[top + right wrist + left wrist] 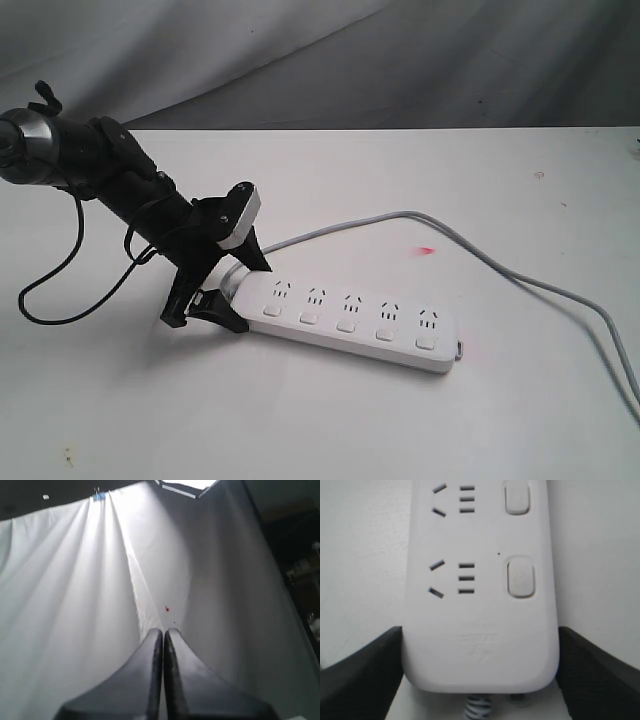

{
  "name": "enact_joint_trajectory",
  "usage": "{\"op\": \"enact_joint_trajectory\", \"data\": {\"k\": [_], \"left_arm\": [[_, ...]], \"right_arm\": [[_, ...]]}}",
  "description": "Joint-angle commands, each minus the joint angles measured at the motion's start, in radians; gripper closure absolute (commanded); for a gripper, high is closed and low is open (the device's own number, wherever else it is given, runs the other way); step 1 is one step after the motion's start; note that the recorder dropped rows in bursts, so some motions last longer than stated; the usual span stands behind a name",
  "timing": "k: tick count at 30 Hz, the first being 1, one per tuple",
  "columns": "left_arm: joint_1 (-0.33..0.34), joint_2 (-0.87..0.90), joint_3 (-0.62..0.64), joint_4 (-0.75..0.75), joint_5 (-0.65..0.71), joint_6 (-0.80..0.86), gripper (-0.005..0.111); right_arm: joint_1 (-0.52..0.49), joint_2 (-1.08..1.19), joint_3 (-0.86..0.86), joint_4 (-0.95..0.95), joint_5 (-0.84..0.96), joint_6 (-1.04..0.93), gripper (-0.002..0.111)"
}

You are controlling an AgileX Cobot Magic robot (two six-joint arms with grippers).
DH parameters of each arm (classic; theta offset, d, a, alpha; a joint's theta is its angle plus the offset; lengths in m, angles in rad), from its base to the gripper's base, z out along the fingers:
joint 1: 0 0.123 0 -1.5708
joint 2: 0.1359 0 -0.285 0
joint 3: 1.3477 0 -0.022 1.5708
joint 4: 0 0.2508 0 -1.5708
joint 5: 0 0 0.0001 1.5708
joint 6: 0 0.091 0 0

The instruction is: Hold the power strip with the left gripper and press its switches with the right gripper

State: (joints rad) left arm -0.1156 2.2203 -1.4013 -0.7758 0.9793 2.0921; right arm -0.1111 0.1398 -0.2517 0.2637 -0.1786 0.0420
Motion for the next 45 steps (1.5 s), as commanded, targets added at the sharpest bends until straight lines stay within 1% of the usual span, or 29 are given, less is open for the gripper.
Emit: {"op": "enact_joint_trajectory", "data": {"k": [1,3,7,9,12,15,16,19,21,23,26,32,38,40,42,45], "left_arm": [[-0.005,0.000,-0.005,0.011,0.019,0.001,0.071],[-0.005,0.000,-0.005,0.011,0.019,0.001,0.071],[-0.005,0.000,-0.005,0.011,0.019,0.001,0.071],[-0.005,0.000,-0.005,0.011,0.019,0.001,0.071],[-0.005,0.000,-0.005,0.011,0.019,0.001,0.071],[-0.005,0.000,-0.005,0.011,0.019,0.001,0.071],[-0.005,0.000,-0.005,0.011,0.019,0.001,0.071],[-0.005,0.000,-0.005,0.011,0.019,0.001,0.071],[-0.005,0.000,-0.005,0.011,0.019,0.001,0.071],[-0.005,0.000,-0.005,0.011,0.019,0.001,0.071],[-0.005,0.000,-0.005,0.011,0.019,0.001,0.071],[-0.005,0.000,-0.005,0.011,0.019,0.001,0.071],[-0.005,0.000,-0.005,0.007,0.019,0.001,0.071],[-0.005,0.000,-0.005,0.007,0.019,0.001,0.071],[-0.005,0.000,-0.005,0.007,0.019,0.001,0.071],[-0.005,0.000,-0.005,0.007,0.019,0.001,0.071]], "right_arm": [[-0.008,0.243,-0.180,0.003,0.147,-0.056,0.108],[-0.008,0.362,-0.289,-0.012,0.246,-0.109,0.108],[-0.008,0.609,-0.526,-0.014,0.517,-0.262,0.108],[-0.008,0.706,-0.623,0.020,0.631,-0.354,0.108],[-0.008,0.834,-0.750,0.161,0.743,-0.585,0.108],[-0.008,0.927,-0.847,0.352,0.864,-0.860,0.108],[-0.008,0.968,-0.879,0.448,0.931,-0.964,0.108],[-0.008,1.066,-0.933,0.633,1.110,-1.156,0.108],[-0.006,1.128,-0.950,0.720,1.193,-1.218,0.108],[0.005,1.189,-0.949,0.768,1.216,-1.295,0.108],[0.044,1.269,-0.949,0.771,1.207,-1.356,0.108],[0.185,1.423,-0.949,0.771,1.190,-1.410,0.108],[0.314,1.542,-0.949,0.771,1.032,-1.426,0.107],[0.350,1.568,-0.949,0.771,0.989,-1.441,0.100],[0.380,1.594,-0.949,0.771,0.963,-1.454,0.088],[0.415,1.624,-0.949,0.771,0.919,-1.453,0.059]]}}
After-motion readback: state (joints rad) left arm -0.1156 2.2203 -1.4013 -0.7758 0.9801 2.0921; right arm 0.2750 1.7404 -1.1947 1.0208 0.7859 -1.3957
